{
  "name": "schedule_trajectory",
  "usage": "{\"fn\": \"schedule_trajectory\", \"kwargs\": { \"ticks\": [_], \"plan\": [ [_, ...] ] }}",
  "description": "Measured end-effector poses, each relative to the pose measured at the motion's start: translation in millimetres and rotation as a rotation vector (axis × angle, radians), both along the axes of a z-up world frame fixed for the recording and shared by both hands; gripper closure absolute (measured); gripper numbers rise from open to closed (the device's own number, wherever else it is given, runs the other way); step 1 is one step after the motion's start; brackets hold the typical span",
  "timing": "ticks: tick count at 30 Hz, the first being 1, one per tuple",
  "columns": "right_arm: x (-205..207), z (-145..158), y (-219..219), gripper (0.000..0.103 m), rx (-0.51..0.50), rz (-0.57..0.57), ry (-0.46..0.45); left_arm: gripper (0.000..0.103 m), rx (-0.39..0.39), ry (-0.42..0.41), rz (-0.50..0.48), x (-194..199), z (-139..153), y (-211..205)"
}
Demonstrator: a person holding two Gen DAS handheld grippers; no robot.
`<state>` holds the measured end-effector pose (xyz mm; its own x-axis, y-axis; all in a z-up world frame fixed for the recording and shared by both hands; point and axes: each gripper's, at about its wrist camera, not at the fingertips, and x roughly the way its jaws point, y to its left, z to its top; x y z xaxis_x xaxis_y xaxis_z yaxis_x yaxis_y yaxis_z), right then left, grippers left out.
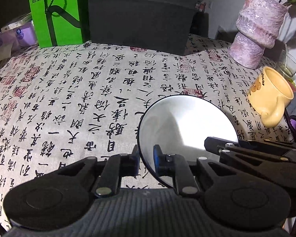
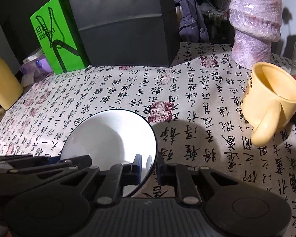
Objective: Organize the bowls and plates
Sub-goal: 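Lift the white bowl off the cloth with both grippers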
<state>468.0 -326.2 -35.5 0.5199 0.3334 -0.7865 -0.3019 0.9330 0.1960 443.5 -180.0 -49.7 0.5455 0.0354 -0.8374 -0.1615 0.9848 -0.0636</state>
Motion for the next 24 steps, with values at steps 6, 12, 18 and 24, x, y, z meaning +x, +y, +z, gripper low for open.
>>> {"fn": "schedule_trajectory", "kwargs": {
  "ticks": [6,12,18,24],
  "plan": [
    [-0.7,0.1,-0.9,0.089,0.008,-0.009,-0.001,0.089,-0.022,-0.001,0.021,-0.7,0.3,2.0],
    [-0.6,0.1,-1.1,0.089,0.016,-0.015,0.002,0.089,-0.033,-0.006,0.036,-1.9,0.8,2.1],
    [-1.1,0.7,-1.3,0.089,0.030,-0.018,0.004,0.089,-0.049,-0.006,0.061,-4.1,1.6,4.4],
    [-4.4,1.9,2.6,0.089,0.034,-0.006,-0.009,0.089,-0.065,-0.012,0.088,-8.9,3.8,9.4]
  ]
}}
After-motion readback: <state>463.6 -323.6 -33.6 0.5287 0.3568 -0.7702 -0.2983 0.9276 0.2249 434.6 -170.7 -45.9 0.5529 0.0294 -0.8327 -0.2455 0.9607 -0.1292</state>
